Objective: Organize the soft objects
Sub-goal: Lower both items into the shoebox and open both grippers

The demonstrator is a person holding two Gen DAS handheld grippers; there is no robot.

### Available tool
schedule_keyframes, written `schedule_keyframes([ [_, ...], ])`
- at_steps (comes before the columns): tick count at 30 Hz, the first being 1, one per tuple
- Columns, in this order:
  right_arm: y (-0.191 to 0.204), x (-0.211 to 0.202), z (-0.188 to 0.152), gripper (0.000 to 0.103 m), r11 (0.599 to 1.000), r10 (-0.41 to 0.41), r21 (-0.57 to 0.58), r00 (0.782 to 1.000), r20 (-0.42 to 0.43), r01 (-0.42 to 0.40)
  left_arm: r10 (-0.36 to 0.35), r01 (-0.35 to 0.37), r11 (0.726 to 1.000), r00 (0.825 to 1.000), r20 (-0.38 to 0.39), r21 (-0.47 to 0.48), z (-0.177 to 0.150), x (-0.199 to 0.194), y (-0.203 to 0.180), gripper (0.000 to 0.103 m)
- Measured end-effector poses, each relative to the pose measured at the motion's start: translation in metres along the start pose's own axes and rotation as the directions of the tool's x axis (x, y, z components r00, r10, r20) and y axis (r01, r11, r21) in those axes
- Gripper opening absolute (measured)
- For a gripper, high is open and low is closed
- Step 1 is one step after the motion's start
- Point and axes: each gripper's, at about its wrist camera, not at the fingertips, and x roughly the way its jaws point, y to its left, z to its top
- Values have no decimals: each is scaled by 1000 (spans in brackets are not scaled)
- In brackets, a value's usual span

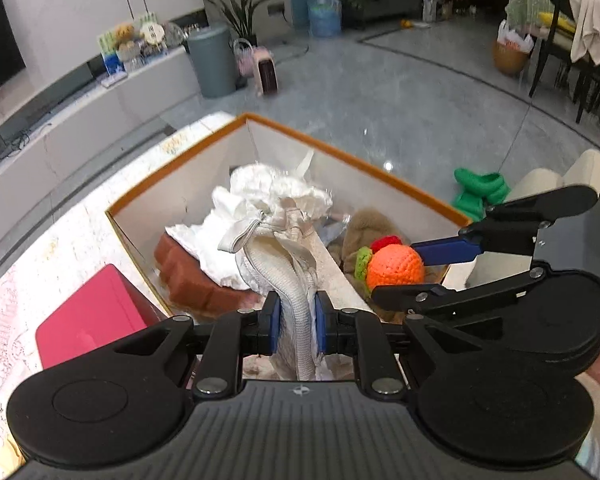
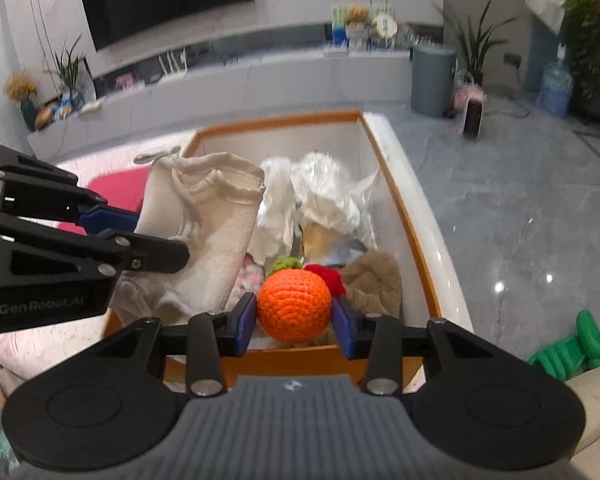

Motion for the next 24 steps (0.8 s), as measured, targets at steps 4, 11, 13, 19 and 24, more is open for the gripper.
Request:
schedule_keyframes([
  [4, 1, 12, 3, 41, 999, 14, -38, 998, -58, -16, -7, 7, 1000, 999, -45, 5, 6, 17, 2, 20],
  [11, 5, 31, 13, 41, 994, -10, -106, 991, -133, -4, -2, 0, 1000, 994, -106, -22, 5, 38, 2, 19],
  [13, 4, 33, 15, 41, 995, 3, -99, 989, -148, -18, 4, -7, 1000, 993, -122, -26, 4, 43, 5, 19],
  [19, 7, 36, 17, 41, 992, 3, -122, 985, -170, -24, 36, -37, 999, 984, -173, -4, -5, 55, 4, 21],
  [24, 7, 39, 17, 41, 992, -3, -123, 985, -172, -19, 56, -60, 998, 983, -177, -19, -8, 55, 6, 34],
])
